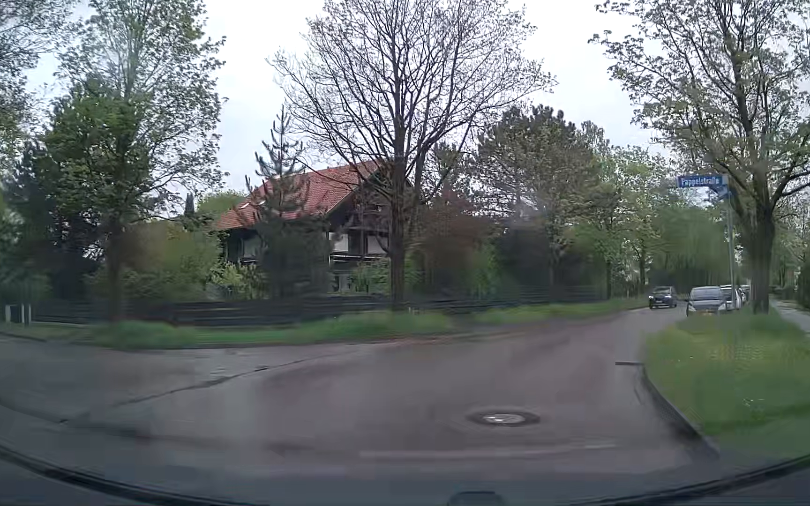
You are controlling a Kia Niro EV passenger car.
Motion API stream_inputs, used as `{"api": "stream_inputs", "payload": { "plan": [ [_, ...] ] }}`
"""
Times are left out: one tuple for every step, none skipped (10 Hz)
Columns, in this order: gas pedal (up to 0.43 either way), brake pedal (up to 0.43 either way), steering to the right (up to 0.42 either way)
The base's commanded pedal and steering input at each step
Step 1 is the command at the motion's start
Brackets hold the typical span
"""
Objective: Follow the waypoints while adhering to traffic rules and regulations
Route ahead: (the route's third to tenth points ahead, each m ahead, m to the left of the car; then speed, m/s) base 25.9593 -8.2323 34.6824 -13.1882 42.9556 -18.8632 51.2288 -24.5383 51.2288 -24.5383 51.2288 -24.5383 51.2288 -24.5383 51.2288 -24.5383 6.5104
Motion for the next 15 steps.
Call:
{"api": "stream_inputs", "payload": {
  "plan": [
    [0.059,0.0,0.118],
    [0.059,0.0,0.125],
    [0.059,0.0,0.129],
    [0.067,0.0,0.133],
    [0.079,0.0,0.134],
    [0.087,0.0,0.134],
    [0.087,0.0,0.135],
    [0.087,0.0,0.136],
    [0.087,0.0,0.139],
    [0.098,0.0,0.144],
    [0.098,0.0,0.149],
    [0.098,0.0,0.152],
    [0.098,0.0,0.152],
    [0.11,0.0,0.152],
    [0.11,0.0,0.152]
  ]
}}
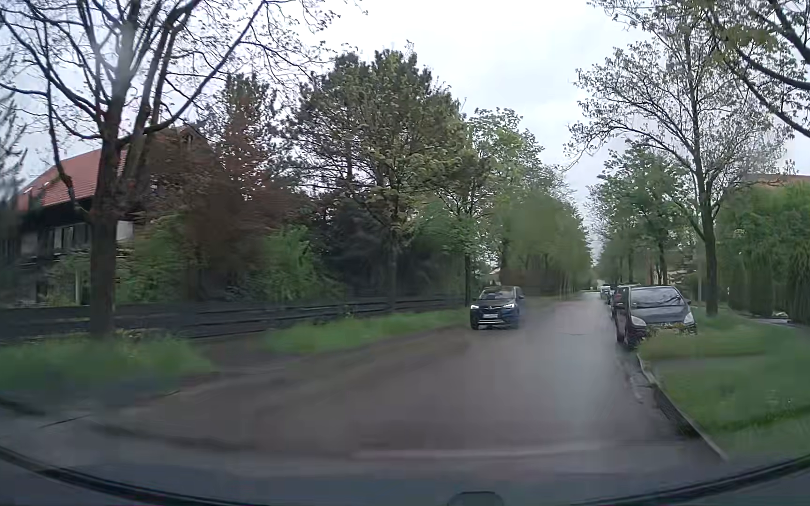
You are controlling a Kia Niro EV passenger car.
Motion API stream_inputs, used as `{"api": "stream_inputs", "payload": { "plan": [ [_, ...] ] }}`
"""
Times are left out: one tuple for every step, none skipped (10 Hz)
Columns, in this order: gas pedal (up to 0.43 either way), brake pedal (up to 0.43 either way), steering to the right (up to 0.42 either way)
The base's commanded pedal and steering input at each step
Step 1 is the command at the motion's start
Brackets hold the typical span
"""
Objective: Follow the waypoints while adhering to traffic rules and regulations
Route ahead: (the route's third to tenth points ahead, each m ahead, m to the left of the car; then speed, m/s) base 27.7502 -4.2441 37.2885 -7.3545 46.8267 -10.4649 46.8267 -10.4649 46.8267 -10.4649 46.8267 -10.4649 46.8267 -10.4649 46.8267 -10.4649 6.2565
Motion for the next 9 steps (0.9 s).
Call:
{"api": "stream_inputs", "payload": {
  "plan": [
    [0.11,0.0,0.153],
    [0.118,0.0,0.154],
    [0.13,0.0,0.154],
    [0.13,0.0,0.154],
    [0.138,0.0,0.15],
    [0.138,0.0,0.138],
    [0.138,0.0,0.125],
    [0.138,0.0,0.108],
    [0.138,0.0,0.09]
  ]
}}
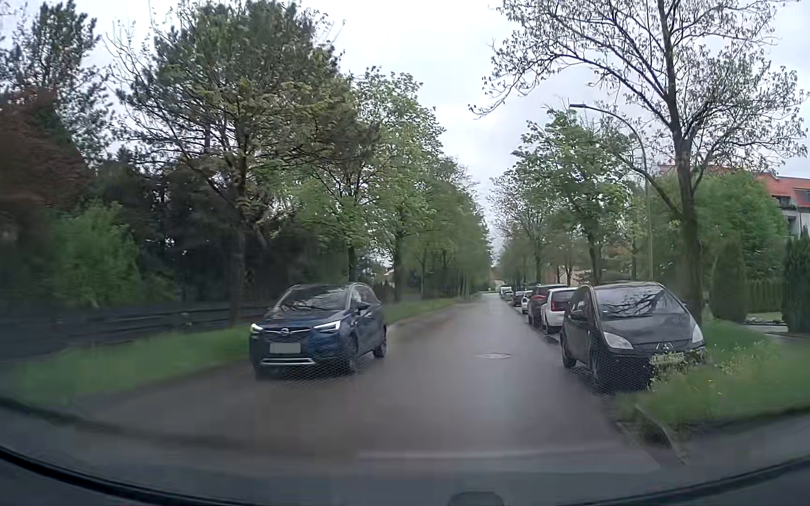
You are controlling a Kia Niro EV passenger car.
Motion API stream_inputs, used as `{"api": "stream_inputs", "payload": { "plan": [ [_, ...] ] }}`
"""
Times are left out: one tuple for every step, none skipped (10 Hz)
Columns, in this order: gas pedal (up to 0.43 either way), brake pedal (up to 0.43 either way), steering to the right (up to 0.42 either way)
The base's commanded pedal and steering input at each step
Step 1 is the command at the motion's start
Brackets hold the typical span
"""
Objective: Follow the waypoints while adhering to traffic rules and regulations
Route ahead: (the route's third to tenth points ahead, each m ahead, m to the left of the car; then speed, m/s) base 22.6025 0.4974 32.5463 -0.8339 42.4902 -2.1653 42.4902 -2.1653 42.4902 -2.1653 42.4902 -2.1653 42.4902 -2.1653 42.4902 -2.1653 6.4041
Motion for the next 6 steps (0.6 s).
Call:
{"api": "stream_inputs", "payload": {
  "plan": [
    [0.138,0.0,0.074],
    [0.138,0.0,0.064],
    [0.138,0.0,0.05],
    [0.138,0.0,0.038],
    [0.138,0.0,0.032],
    [0.138,0.0,0.022]
  ]
}}
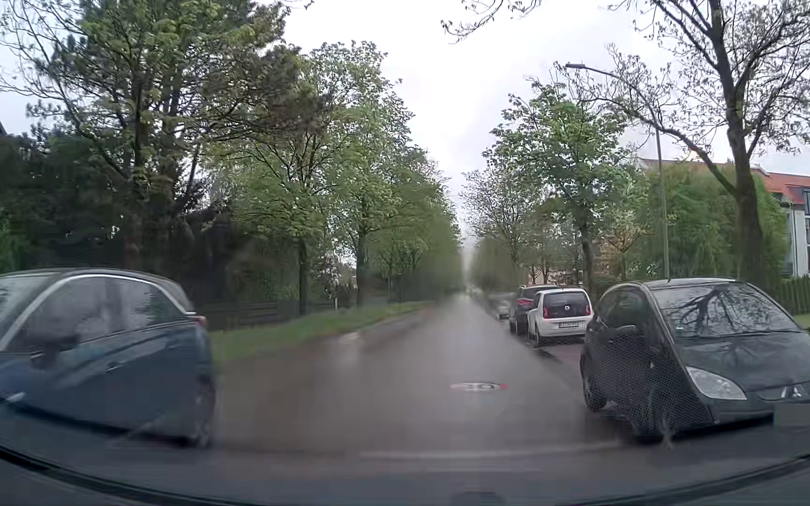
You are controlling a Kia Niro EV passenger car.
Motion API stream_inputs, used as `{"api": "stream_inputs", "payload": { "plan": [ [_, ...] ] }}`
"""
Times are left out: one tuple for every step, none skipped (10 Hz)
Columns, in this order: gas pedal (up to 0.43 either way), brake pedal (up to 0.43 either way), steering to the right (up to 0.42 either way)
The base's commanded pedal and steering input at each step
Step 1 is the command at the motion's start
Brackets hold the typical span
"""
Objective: Follow the waypoints while adhering to traffic rules and regulations
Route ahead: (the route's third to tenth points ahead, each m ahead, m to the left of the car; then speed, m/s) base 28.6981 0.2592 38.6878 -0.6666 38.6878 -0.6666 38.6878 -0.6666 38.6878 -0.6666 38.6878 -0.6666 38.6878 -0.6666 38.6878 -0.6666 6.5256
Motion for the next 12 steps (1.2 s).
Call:
{"api": "stream_inputs", "payload": {
  "plan": [
    [0.138,0.0,0.014],
    [0.138,0.0,0.011],
    [0.138,0.0,0.009],
    [0.138,0.0,0.006],
    [0.138,0.0,0.005],
    [0.138,0.0,0.005],
    [0.138,0.0,0.003],
    [0.13,0.0,0.002],
    [0.13,0.0,0.001],
    [0.118,0.0,0.002],
    [0.118,0.0,0.002],
    [0.11,0.0,0.002]
  ]
}}
